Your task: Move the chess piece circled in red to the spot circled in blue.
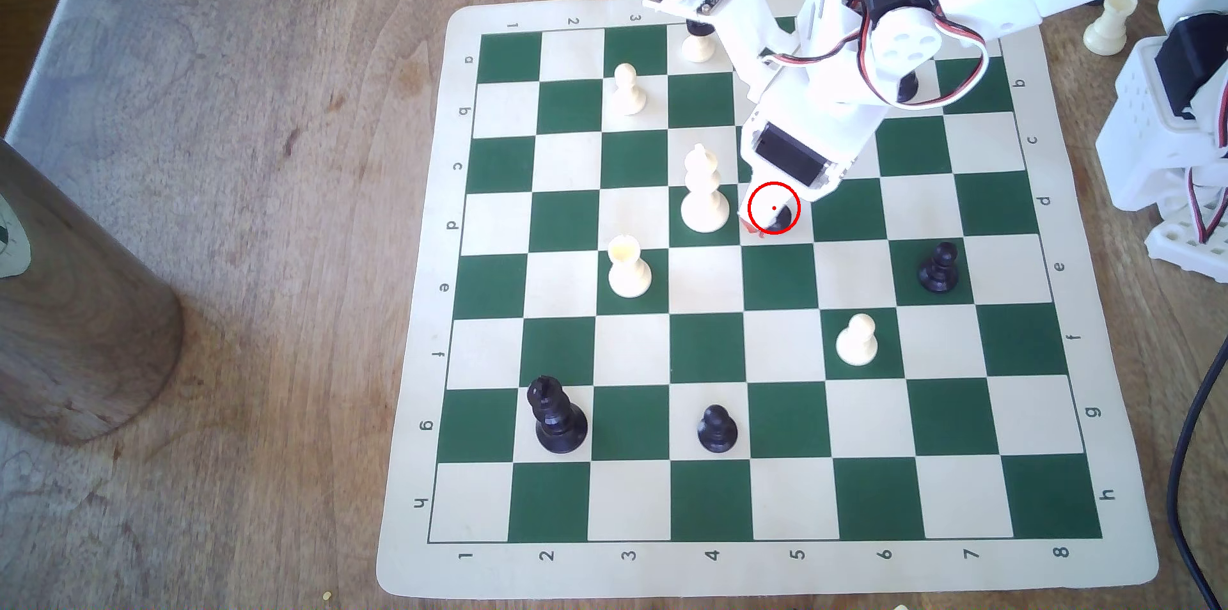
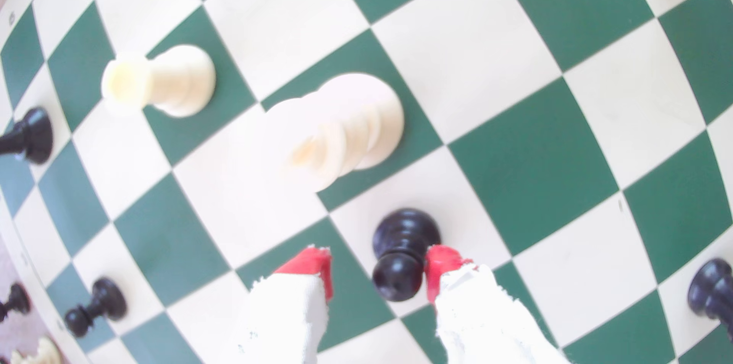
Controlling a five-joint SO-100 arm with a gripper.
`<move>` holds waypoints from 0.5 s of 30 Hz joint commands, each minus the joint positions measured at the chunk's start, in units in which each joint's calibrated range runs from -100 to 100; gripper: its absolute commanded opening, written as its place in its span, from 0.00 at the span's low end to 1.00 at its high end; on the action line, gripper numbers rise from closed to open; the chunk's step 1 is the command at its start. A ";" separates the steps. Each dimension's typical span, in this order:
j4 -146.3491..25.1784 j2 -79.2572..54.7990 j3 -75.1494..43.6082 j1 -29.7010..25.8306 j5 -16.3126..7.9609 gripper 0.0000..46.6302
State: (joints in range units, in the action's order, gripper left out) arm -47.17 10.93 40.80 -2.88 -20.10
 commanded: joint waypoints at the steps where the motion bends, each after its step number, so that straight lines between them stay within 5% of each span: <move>1: 1.14 -0.58 -0.91 -0.21 0.20 0.27; 8: 1.96 -0.49 -0.01 0.02 0.05 0.18; 11: 2.29 0.53 0.63 0.02 0.10 0.02; 15: 2.29 1.12 1.17 -0.29 0.10 0.01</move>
State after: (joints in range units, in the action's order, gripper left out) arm -45.50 9.17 42.25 -2.95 -19.95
